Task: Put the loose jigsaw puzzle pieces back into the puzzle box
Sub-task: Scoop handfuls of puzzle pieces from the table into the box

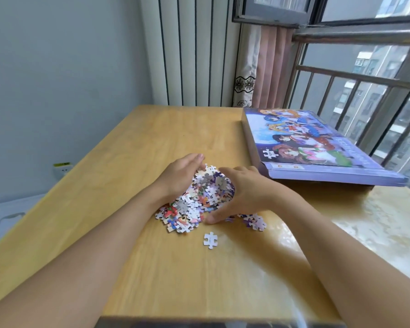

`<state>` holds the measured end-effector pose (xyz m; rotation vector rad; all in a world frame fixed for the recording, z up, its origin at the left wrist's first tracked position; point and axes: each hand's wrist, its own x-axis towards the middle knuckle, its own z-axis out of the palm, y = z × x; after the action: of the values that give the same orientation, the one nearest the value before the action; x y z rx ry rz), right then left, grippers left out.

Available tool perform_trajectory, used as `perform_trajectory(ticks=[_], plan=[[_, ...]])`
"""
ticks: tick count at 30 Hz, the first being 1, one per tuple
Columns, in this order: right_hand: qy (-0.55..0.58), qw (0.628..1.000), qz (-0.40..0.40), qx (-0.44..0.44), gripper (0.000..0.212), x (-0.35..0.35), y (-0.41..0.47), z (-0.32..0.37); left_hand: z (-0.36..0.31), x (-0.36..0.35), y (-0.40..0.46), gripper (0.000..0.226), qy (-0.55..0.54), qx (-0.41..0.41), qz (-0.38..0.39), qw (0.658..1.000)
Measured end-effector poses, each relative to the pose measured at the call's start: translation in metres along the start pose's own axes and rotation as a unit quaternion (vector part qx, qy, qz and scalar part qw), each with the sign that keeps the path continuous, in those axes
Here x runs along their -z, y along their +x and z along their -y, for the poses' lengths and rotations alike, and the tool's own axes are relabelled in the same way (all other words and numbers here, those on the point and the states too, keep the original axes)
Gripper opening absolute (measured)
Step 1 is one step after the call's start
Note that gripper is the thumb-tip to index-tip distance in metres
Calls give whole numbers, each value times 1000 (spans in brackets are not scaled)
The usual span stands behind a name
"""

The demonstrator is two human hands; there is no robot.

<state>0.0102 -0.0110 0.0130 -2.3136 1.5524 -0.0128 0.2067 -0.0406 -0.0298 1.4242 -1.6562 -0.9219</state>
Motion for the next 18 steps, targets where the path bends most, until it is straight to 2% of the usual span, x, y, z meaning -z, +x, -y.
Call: perform_trajectory(ticks=[3,7,11,15,18], plan=[[-10,999,-40,35,114,-2,6,2,-1,-3,1,41,-51,-3,-22,998],[20,996,-48,74,92,-3,10,4,-2,-6,3,40,-86,-8,-53,995],[51,993,-57,89,84,-2,10,6,-6,-12,2,35,-118,-16,-94,988],[72,991,-63,91,89,-3,11,10,-12,-19,1,34,-137,-19,-131,982],[89,991,-49,91,81,-2,13,13,-13,-22,3,34,-136,-28,-146,979]])
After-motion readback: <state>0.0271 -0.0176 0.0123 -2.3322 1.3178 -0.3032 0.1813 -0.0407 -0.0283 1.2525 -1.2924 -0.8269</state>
